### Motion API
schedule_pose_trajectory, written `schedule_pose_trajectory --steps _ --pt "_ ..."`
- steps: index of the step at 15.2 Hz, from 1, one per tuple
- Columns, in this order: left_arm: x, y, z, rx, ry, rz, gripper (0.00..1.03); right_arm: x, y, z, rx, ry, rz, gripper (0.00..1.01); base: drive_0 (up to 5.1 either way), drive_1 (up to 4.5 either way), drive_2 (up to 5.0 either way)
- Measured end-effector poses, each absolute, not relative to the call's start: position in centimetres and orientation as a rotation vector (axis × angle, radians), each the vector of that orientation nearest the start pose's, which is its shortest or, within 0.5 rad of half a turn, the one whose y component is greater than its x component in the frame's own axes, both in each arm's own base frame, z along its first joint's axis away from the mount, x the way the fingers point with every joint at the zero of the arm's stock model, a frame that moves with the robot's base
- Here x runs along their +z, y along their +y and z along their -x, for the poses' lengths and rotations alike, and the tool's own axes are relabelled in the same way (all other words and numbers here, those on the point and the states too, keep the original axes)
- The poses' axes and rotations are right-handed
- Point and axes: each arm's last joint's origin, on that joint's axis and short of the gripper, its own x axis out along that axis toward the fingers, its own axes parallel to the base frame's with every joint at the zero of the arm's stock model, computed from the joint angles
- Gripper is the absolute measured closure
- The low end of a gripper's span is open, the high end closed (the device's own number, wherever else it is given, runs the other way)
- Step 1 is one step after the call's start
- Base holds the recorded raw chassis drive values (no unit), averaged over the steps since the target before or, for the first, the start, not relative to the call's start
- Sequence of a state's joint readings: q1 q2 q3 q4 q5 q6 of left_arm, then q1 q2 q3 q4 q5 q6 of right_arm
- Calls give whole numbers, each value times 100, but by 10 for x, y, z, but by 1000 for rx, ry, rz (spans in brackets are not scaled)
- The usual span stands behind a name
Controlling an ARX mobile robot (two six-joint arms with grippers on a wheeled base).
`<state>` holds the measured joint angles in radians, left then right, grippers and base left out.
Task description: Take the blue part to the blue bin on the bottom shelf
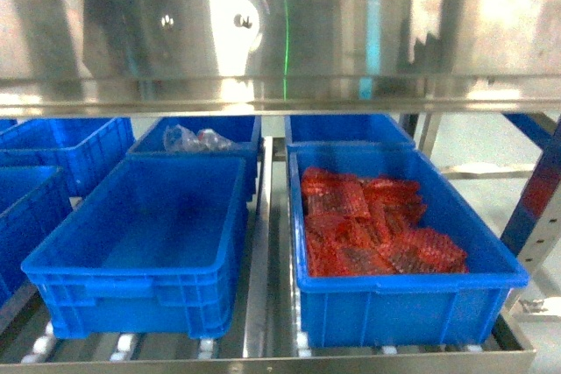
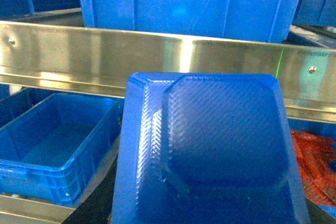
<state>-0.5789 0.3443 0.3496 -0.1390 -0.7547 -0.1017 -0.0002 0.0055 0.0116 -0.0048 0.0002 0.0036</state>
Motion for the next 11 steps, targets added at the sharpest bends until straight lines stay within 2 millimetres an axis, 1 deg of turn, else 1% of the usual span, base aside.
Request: schedule_pose_trajectory --steps 11 --pt "242 -40 -98 181 96 19 60 167 0 -97 0 -1 -2 3 0 0 0"
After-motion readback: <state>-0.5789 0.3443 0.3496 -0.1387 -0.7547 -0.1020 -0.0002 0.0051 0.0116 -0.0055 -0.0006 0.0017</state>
